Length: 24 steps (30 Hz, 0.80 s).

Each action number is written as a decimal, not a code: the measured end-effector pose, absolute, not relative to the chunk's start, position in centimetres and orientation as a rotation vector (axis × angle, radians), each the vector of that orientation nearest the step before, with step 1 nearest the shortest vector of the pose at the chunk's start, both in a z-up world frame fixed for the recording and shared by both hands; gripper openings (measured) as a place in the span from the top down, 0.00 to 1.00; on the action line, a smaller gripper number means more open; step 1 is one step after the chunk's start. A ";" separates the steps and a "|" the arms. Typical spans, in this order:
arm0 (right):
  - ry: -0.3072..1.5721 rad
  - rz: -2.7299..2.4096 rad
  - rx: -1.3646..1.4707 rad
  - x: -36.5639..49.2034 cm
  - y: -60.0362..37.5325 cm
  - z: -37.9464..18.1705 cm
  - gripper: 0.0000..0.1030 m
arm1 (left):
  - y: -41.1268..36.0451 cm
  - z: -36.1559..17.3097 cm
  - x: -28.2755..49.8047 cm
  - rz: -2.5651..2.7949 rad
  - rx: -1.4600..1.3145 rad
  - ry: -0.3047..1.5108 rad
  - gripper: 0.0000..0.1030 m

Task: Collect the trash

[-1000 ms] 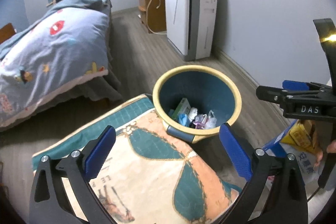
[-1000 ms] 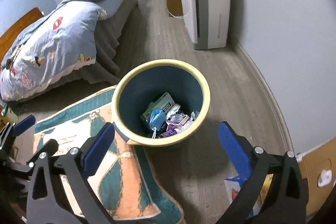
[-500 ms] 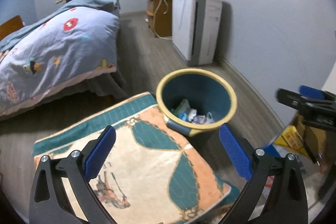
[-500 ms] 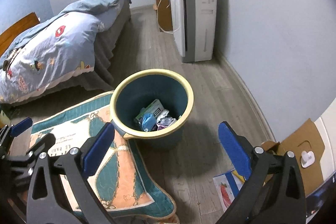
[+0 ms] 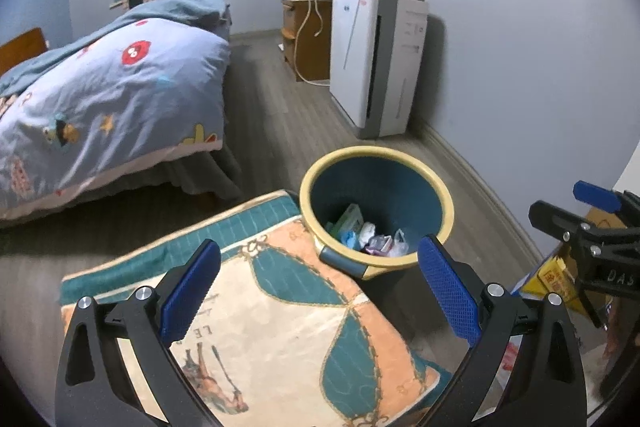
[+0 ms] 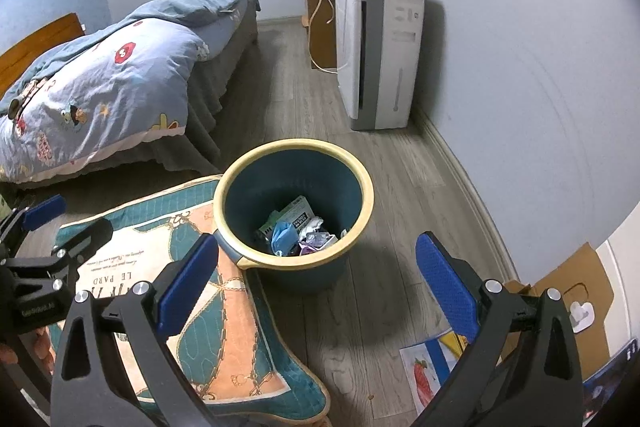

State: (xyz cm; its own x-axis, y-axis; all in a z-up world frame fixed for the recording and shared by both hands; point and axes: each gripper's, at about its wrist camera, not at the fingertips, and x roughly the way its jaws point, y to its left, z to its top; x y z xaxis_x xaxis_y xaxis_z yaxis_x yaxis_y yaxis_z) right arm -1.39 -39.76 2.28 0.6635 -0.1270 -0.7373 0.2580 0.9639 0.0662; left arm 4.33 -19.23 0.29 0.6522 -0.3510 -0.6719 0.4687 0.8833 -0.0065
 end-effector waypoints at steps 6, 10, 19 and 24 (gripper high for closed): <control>0.837 -0.223 0.207 -1.2 -40.7 1.8 0.06 | -19.4 0.1 4.5 -0.466 0.173 0.731 0.05; 0.841 -0.225 0.218 -1.2 -41.0 1.7 0.06 | -19.4 0.2 4.5 -0.468 0.173 0.733 0.05; 0.840 -0.226 0.221 -1.3 -41.2 1.6 0.06 | -19.6 -0.1 4.4 -0.469 0.189 0.728 0.05; 0.841 -0.227 0.220 -1.3 -41.2 1.6 0.06 | -19.5 -0.1 4.4 -0.471 0.189 0.728 0.05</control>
